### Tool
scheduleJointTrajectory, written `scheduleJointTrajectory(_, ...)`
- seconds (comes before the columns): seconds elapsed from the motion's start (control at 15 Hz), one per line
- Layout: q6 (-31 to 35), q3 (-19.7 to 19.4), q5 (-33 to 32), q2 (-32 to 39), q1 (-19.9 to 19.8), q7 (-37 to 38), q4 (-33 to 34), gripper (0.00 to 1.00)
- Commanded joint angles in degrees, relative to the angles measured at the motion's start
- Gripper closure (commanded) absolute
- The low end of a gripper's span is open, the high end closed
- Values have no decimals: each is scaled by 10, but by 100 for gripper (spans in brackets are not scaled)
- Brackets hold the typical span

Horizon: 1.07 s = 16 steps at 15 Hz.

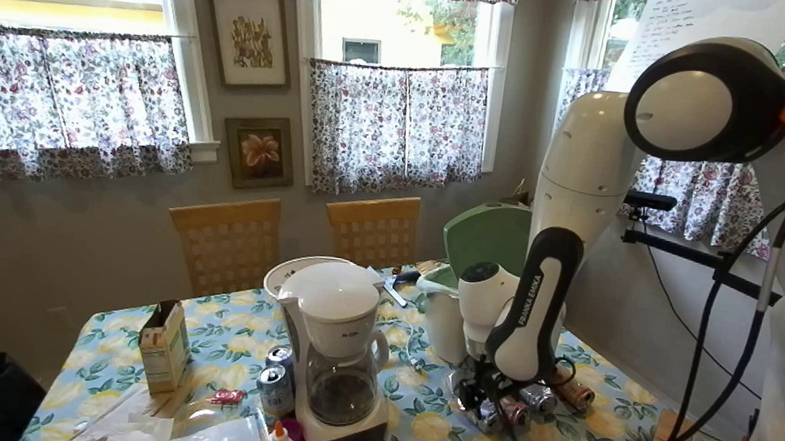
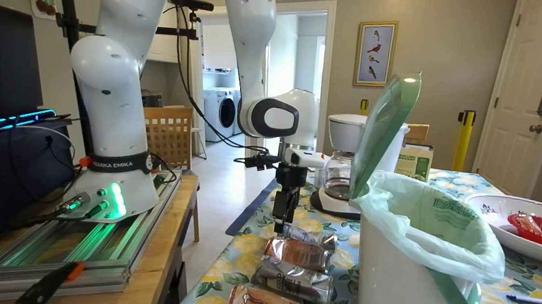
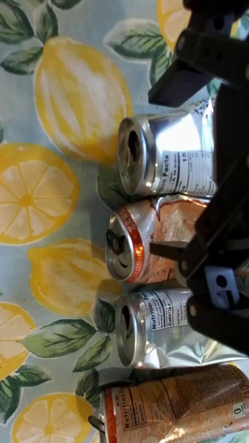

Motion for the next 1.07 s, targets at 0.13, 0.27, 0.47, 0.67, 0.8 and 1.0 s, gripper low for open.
scheduleJointTrajectory(0.13,4,-4,3,22,7,-13,20,0)
scheduleJointTrajectory(0.27,2,-2,6,25,4,-16,23,0)
scheduleJointTrajectory(0.47,-6,1,12,27,3,-17,28,0)
scheduleJointTrajectory(0.67,-12,5,15,28,0,-20,31,0)
scheduleJointTrajectory(0.8,-15,8,17,30,-2,-23,34,0)
scheduleJointTrajectory(1.0,-23,14,19,32,-5,-26,41,0)
